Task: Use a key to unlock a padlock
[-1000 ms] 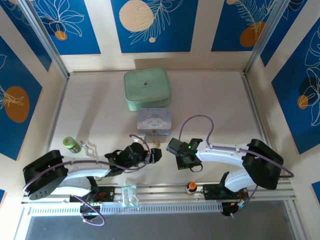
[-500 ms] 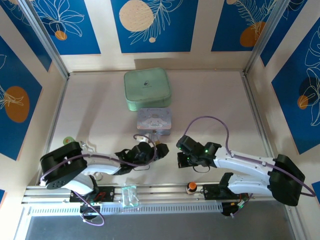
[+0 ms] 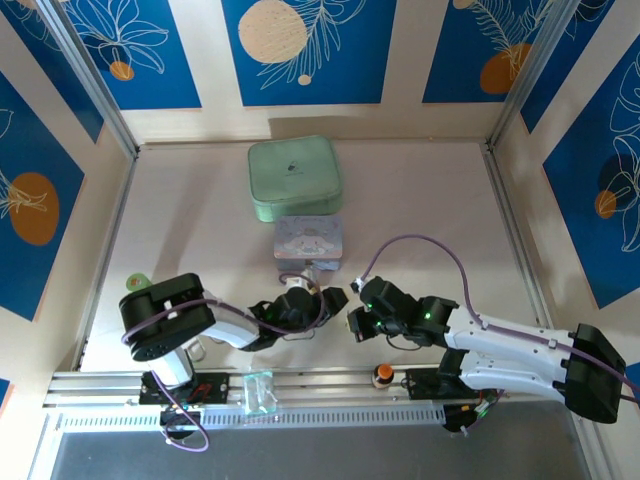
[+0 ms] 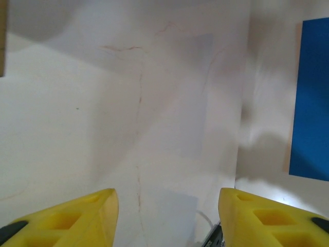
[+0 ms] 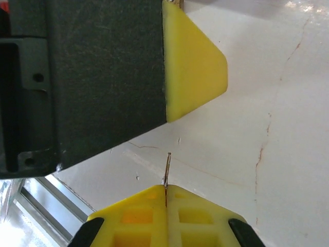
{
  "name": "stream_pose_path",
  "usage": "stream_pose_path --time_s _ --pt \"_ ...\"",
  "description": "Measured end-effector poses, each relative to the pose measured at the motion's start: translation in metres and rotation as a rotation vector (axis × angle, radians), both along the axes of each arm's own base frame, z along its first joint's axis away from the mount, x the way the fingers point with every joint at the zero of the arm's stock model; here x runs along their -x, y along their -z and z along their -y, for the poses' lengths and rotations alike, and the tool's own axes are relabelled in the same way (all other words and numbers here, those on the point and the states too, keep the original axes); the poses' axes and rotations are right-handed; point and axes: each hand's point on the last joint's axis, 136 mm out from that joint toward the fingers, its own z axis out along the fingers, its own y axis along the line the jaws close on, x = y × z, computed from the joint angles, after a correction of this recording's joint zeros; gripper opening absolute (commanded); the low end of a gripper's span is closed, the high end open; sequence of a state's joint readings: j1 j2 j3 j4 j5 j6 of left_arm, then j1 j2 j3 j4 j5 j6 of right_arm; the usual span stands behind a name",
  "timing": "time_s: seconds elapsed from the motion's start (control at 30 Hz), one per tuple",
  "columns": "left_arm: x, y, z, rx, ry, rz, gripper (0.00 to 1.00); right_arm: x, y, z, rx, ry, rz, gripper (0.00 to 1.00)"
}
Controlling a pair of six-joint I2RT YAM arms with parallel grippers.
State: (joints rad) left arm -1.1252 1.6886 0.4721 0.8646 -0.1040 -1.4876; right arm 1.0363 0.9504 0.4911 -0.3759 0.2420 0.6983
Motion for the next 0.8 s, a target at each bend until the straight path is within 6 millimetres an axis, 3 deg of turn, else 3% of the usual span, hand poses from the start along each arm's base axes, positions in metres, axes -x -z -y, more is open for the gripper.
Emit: stream_pose_path --time_s 0.23,0.67,0.8 --pt "0.002 -0.007 0.005 0.032 0.015 0.008 0.35 0.001 0.000 -0.010 -0.072 -0.015 -0.002 0.00" --pt "0.004 -0.025 0.005 0.062 0.019 0.037 0.34 -0.009 -0.015 -0.008 -0.226 0.052 0.005 0.00" --pt "0.005 -0.039 0.001 0.053 0.027 0.089 0.25 -0.012 -0.021 -0.008 -0.257 0.057 0.000 0.00"
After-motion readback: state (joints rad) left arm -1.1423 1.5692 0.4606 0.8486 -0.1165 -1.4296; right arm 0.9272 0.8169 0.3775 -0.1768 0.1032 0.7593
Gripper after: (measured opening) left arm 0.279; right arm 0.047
